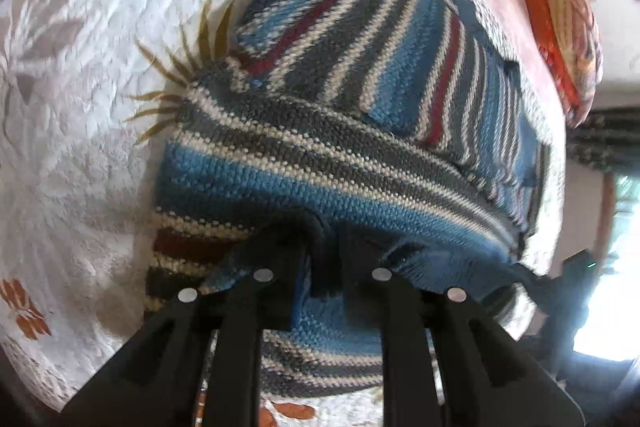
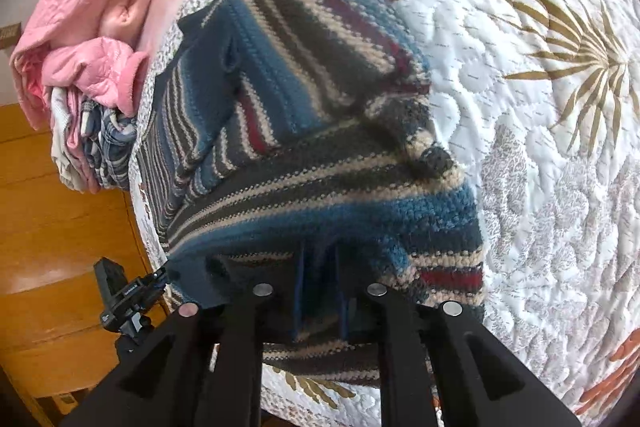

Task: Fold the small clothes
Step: 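Lift the hem with both tools and fold it toward the collar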

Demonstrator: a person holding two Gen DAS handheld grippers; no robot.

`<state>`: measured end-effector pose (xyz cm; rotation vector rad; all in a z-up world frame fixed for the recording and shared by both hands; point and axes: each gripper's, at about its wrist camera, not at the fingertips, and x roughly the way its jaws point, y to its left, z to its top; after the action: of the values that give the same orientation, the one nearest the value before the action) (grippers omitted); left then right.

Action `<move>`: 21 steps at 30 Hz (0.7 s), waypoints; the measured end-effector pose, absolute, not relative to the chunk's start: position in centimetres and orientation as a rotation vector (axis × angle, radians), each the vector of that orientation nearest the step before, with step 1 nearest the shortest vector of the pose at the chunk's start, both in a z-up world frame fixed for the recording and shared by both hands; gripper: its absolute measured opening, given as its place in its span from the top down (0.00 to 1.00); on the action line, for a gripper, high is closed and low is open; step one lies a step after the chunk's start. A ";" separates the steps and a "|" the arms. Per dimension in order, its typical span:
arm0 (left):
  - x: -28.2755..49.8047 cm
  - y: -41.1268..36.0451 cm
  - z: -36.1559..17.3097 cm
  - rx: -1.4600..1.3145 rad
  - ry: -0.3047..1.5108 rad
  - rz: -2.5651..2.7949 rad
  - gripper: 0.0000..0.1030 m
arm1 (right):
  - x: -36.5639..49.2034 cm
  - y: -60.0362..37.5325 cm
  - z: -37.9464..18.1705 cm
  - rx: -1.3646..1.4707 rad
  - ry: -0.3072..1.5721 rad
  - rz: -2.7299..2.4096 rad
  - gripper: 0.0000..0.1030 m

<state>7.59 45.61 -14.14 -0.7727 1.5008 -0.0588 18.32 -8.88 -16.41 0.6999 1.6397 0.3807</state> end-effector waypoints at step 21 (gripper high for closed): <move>8.6 43.5 -9.2 -0.308 1.398 -0.170 0.44 | 18.7 -5.0 -10.1 0.230 1.451 0.579 0.44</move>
<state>8.57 43.46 -9.20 -0.3085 1.3978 -0.1702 18.67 -5.02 -10.05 0.2299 1.4507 0.5788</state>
